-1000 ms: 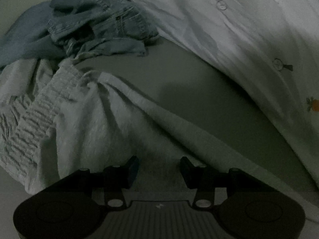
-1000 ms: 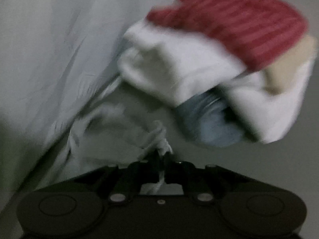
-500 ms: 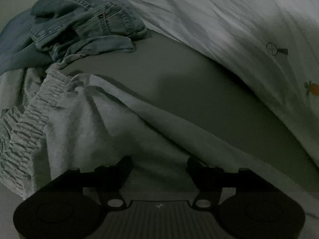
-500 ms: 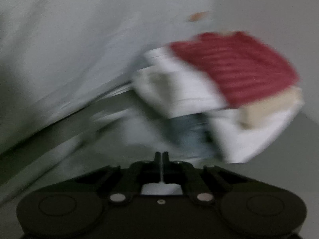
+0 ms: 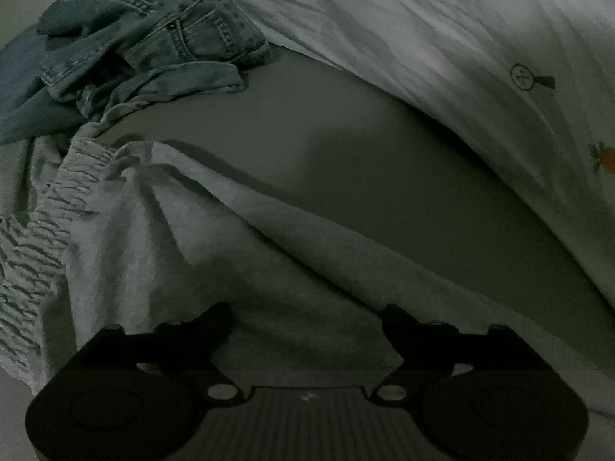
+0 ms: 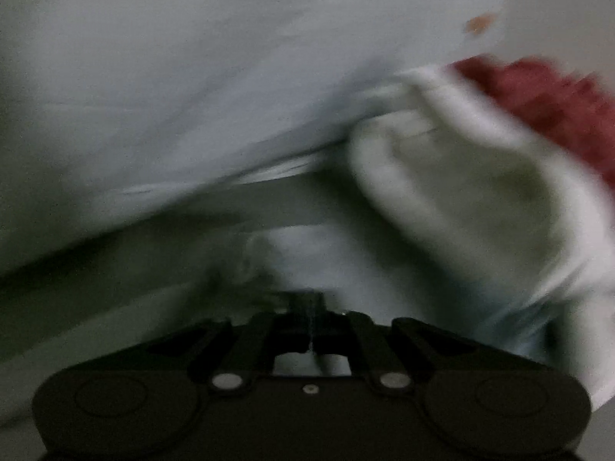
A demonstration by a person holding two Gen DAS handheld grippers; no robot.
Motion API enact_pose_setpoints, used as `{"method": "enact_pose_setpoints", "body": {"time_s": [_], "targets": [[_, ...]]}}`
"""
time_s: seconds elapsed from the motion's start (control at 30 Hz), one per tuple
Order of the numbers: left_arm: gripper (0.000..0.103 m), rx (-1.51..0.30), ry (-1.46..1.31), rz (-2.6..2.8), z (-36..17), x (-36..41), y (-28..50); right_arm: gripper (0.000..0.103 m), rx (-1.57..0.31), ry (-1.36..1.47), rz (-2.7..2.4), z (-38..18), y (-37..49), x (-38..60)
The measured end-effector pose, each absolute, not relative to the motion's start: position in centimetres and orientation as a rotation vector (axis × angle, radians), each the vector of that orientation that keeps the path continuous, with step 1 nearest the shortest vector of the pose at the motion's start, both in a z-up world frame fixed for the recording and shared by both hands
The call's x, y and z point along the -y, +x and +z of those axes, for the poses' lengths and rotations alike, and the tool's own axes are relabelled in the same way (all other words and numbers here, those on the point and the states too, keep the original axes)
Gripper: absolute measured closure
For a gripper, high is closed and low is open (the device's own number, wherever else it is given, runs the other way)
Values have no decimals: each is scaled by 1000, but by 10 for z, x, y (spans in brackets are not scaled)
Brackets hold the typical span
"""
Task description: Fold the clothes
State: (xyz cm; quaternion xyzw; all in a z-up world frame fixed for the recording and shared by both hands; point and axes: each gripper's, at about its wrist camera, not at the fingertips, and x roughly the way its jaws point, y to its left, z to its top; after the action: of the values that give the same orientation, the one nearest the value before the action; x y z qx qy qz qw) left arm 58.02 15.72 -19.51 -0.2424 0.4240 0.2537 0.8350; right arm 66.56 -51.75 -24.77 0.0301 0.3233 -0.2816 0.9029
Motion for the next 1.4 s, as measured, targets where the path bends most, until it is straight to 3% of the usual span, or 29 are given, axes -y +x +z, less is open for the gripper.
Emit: {"method": "enact_pose_setpoints", "body": {"time_s": [0.1, 0.2, 0.37, 0.6, 0.73, 0.83, 0.9, 0.97, 1.1, 1.17, 1.23, 1.33, 1.4], "targets": [[9, -899, -501, 545, -197, -154, 585, 101, -650, 36, -588, -235, 658, 524], [3, -900, -479, 552, -200, -147, 590, 93, -619, -47, -483, -224, 637, 489], [1, -938, -404, 563, -204, -139, 600, 96, -670, -34, -186, -237, 631, 451], [1, -918, -431, 533, -203, -147, 592, 98, -689, 137, -509, -246, 668, 514], [1, -911, -417, 537, -205, -143, 592, 94, -651, 2, -546, -227, 660, 509], [1, -918, -394, 557, -207, -139, 596, 85, -601, -85, -474, -213, 627, 472], [1, -933, -365, 568, -208, -135, 600, 86, -631, -12, -381, -218, 607, 457], [1, -948, -342, 570, -209, -133, 602, 94, -690, 87, -330, -230, 594, 456], [1, -948, -356, 550, -209, -137, 600, 95, -697, 170, -537, -249, 580, 490], [1, -941, -367, 547, -208, -137, 599, 101, -703, 147, -626, -247, 581, 503], [1, -937, -376, 548, -208, -136, 598, 94, -692, 117, -636, -238, 587, 497], [2, -924, -455, 553, -203, -137, 595, 95, -663, 132, -471, -224, 582, 455], [13, -904, -519, 514, -198, -136, 591, 95, -683, 103, -316, -222, 584, 419]]}}
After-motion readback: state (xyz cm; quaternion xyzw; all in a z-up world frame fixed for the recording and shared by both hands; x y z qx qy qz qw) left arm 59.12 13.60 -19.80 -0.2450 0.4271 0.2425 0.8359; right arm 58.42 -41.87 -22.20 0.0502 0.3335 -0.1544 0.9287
